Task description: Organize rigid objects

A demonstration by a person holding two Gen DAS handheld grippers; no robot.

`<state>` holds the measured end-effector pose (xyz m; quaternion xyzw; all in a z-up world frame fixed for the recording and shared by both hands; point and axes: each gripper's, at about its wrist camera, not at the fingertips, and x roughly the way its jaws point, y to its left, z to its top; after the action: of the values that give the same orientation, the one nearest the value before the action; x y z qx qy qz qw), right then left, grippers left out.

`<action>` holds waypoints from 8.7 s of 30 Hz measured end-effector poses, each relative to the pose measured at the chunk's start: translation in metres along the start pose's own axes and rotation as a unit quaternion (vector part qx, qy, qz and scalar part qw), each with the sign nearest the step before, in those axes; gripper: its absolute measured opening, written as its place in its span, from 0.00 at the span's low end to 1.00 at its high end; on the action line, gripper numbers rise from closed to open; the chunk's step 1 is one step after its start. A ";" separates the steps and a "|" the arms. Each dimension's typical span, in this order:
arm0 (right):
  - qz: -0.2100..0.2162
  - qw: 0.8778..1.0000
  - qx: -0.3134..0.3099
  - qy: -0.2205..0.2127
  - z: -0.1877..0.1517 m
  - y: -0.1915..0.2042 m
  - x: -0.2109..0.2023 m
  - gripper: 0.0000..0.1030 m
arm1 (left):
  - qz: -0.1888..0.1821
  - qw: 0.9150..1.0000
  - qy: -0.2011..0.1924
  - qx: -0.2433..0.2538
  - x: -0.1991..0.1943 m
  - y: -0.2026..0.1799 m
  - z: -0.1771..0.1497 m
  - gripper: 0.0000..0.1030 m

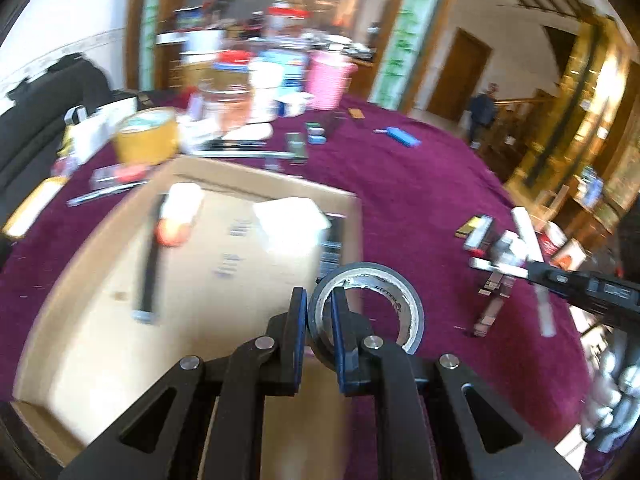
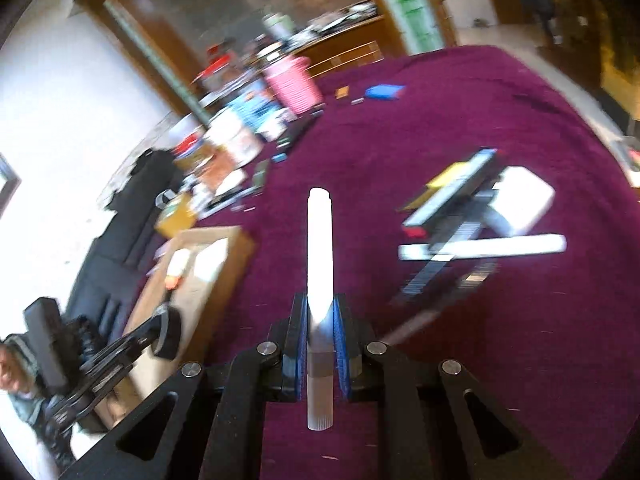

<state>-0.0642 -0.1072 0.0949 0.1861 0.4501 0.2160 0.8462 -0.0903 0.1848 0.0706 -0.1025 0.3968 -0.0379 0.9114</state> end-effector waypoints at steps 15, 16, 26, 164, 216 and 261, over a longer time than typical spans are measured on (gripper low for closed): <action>0.087 0.987 -0.059 0.119 0.012 0.136 0.137 0.14 | 0.068 0.994 0.076 -0.030 0.064 0.074 0.052 0.11; 0.085 0.987 -0.061 0.123 0.013 0.140 0.143 0.14 | 0.067 0.994 0.080 -0.037 0.068 0.077 0.053 0.11; 0.049 0.982 -0.102 0.151 0.017 0.164 0.194 0.14 | 0.029 0.993 0.047 -0.102 0.036 0.100 0.046 0.47; -0.229 0.944 0.124 -0.205 0.082 -0.182 -0.031 1.00 | -0.075 0.949 0.123 0.282 0.223 -0.273 0.059 0.29; -0.232 0.953 0.091 -0.172 0.078 -0.170 -0.012 0.99 | 0.007 0.966 0.075 0.248 0.160 -0.207 0.034 0.08; -0.136 0.989 0.020 0.050 0.022 -0.029 0.080 0.30 | -0.100 0.994 -0.042 -0.032 -0.025 0.020 -0.002 0.08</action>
<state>0.0001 -0.0913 0.0370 0.1289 0.5170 0.0986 0.8405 -0.1093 0.2079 0.0828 -0.1723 0.3466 -0.1123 0.9152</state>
